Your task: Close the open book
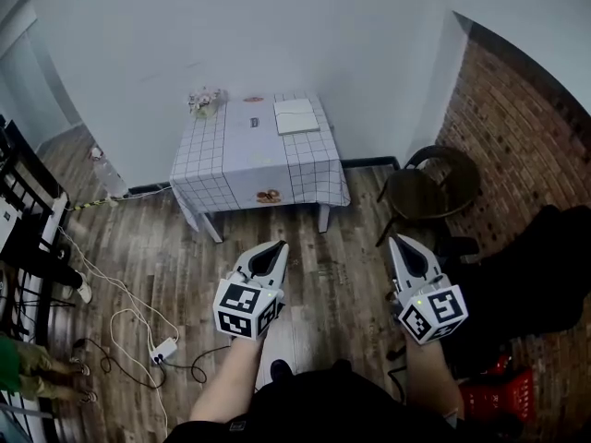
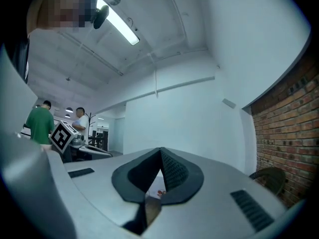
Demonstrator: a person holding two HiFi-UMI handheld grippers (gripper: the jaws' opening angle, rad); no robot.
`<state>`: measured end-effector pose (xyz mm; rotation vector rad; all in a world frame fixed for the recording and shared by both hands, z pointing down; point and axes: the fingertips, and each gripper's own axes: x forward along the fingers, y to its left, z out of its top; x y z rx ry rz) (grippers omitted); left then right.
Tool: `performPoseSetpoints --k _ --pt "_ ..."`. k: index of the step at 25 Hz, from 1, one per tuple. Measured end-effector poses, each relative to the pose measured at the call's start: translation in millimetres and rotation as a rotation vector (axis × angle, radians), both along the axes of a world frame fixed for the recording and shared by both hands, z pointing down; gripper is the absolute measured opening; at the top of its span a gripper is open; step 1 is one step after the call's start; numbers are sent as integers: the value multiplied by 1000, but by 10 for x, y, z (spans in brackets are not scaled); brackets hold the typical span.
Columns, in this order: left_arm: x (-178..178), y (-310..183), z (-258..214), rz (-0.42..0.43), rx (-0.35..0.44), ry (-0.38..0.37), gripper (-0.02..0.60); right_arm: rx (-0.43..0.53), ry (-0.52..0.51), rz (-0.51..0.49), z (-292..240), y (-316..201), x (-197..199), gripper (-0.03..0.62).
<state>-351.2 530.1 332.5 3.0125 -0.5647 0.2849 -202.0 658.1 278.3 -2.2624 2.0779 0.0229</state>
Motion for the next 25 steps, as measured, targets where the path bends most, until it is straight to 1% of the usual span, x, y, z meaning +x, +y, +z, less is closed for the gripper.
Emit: performPoseSetpoints --k 4,10,14,16,20,23,25 --pt "211 118 99 -1 -12 -19 9 -11 5 -17 49 123 63 2" --pt "481 363 209 -33 1 -47 9 -61 86 -18 231 442 361 7" --pt "640 543 315 -42 -14 -61 9 -96 22 -5 438 512 640 63" --pt "679 578 380 -42 -22 -75 9 -112 -5 -4 519 505 719 63" --pt "755 409 471 -57 -40 -85 9 -141 -46 -12 678 378 842 63" --pt "904 191 498 -51 -44 -70 9 -174 -65 -41 806 210 893 50" --pt "1027 -23 510 -45 -35 -57 9 -196 -64 -43 891 88 976 44"
